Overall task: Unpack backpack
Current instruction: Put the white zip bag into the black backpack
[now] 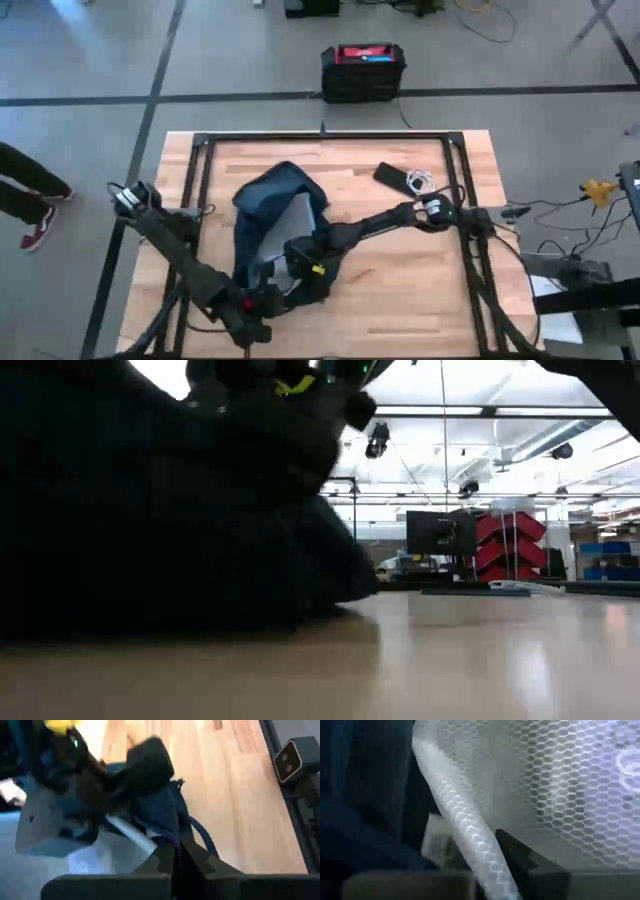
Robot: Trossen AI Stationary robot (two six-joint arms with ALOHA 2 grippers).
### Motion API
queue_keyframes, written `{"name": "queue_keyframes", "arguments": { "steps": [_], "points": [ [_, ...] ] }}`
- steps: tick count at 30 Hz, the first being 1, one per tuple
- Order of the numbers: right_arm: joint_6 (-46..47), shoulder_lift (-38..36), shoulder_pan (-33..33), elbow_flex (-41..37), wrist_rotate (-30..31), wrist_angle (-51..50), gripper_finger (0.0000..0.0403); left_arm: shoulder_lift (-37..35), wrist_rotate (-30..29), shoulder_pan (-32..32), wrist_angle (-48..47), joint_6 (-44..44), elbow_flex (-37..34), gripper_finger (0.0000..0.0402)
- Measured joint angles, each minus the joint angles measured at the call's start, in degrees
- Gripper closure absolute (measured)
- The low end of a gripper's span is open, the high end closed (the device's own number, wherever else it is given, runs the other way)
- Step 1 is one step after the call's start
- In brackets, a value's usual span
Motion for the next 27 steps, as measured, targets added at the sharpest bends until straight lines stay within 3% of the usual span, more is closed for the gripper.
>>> {"name": "queue_keyframes", "arguments": {
  "steps": [7, 12, 14, 18, 20, 23, 27],
  "points": [
    [-8.0, -4.4, 0.6, 6.5, 0.5, -10.3, 0.0209, 0.6, -0.1, -0.3, -0.1, -2.9, -0.6, 0.0402],
    [-11.1, -7.6, 0.6, 7.1, 0.8, -13.8, 0.0177, 0.8, 0.2, -1.1, -0.4, -4.7, -0.8, 0.0402],
    [-10.9, -8.0, 0.6, 6.7, 4.6, -16.3, 0.0183, 0.7, 0.3, -2.1, -1.1, -5.9, -0.8, 0.0402],
    [-11.3, -8.0, 0.6, 6.1, 22.0, -23.5, 0.0214, 0.2, 0.2, -4.5, -6.1, -10.4, -0.9, 0.0402],
    [-11.4, -8.0, 0.0, 5.2, 27.1, -23.3, 0.0227, -0.2, 0.2, -5.8, -12.0, -14.9, -0.9, 0.0402],
    [-11.5, -8.0, -1.2, 2.4, 24.0, -19.4, 0.0241, -1.3, -1.5, -8.2, -25.0, -25.0, -0.9, 0.0402],
    [-11.8, -7.9, -2.8, -3.5, 11.9, -8.7, 0.0255, -2.6, -17.5, -13.8, -37.1, -42.5, -1.7, 0.0402]
  ]
}}
